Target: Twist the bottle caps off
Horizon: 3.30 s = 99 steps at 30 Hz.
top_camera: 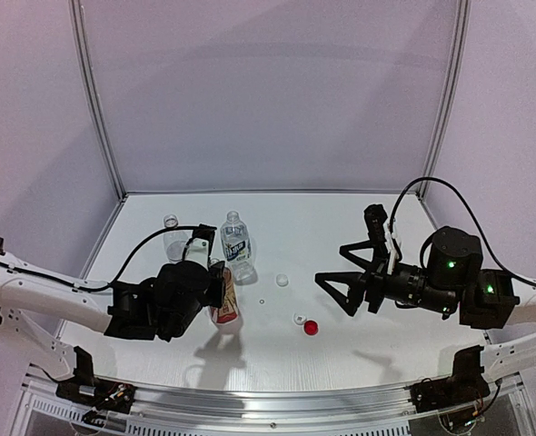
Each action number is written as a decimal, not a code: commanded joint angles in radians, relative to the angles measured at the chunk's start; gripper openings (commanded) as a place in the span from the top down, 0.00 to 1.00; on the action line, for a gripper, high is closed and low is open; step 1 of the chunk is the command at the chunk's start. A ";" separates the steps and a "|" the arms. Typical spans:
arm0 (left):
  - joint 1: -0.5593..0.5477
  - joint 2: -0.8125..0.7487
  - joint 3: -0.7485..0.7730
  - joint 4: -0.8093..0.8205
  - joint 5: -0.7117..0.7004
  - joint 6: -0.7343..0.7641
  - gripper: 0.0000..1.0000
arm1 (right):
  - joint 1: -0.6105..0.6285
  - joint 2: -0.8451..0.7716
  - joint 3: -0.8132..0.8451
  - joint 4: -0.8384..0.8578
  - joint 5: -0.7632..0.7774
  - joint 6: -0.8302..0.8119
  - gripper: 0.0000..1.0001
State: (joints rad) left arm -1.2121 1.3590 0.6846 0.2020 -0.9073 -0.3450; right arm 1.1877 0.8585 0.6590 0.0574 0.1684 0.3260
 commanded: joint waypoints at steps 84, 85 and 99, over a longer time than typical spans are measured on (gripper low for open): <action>0.129 -0.744 0.223 -1.059 0.171 -0.205 0.01 | -0.002 0.006 0.094 -0.251 -0.044 0.226 0.01; 0.129 -0.750 0.225 -1.056 0.226 -0.193 0.01 | -0.002 0.014 0.109 -0.270 -0.080 0.209 0.01; 0.130 -0.753 0.250 -1.050 0.403 -0.170 0.01 | -0.002 0.030 0.121 -0.312 -0.140 0.144 0.01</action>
State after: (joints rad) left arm -1.0893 0.5980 0.9100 -0.8387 -0.5438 -0.5381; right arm 1.1877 0.8791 0.7757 -0.2359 0.0624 0.4931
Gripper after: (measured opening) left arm 0.987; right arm 0.994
